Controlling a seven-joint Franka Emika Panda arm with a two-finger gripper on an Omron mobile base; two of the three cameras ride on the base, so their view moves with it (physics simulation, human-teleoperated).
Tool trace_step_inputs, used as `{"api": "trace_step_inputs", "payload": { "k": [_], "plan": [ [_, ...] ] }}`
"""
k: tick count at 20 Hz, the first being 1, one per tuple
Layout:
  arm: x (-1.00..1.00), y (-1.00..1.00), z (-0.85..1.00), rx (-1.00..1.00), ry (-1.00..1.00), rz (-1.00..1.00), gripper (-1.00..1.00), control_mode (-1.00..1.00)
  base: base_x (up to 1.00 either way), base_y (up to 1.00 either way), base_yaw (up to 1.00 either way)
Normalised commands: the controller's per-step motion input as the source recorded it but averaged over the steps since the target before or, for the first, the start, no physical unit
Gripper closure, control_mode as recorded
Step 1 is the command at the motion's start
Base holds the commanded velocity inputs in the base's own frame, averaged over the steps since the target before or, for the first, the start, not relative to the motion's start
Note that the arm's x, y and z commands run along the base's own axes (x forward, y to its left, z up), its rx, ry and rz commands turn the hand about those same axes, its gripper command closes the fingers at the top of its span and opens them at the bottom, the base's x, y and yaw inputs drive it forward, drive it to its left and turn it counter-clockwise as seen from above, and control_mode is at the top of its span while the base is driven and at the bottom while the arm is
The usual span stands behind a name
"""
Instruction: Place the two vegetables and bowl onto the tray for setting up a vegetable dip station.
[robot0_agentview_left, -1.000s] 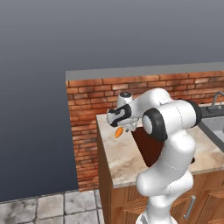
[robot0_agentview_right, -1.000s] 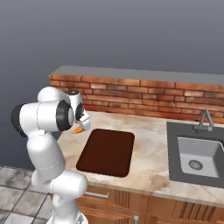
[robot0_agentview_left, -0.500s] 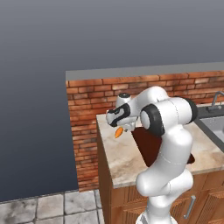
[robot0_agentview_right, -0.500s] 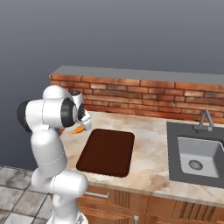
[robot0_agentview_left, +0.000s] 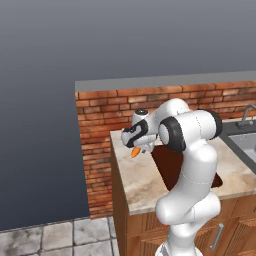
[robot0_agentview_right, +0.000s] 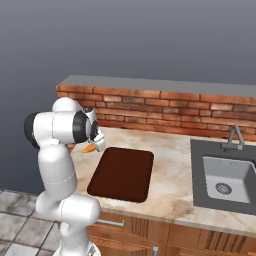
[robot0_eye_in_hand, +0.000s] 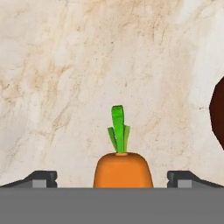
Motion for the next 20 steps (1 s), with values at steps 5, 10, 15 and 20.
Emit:
{"api": "trace_step_inputs", "payload": {
  "k": [5,10,15,20],
  "plan": [
    [0.00,0.00,-0.16,0.00,0.00,0.00,1.00,-1.00,0.00,0.00,0.00],
    [0.00,0.00,0.00,0.00,0.00,0.00,1.00,-1.00,0.00,0.00,0.00],
    [0.00,0.00,0.00,0.00,0.00,0.01,1.00,-1.00,0.00,0.00,0.00],
    [0.00,0.00,0.22,0.00,0.00,0.00,1.00,-1.00,0.00,0.00,0.00]
  ]
}}
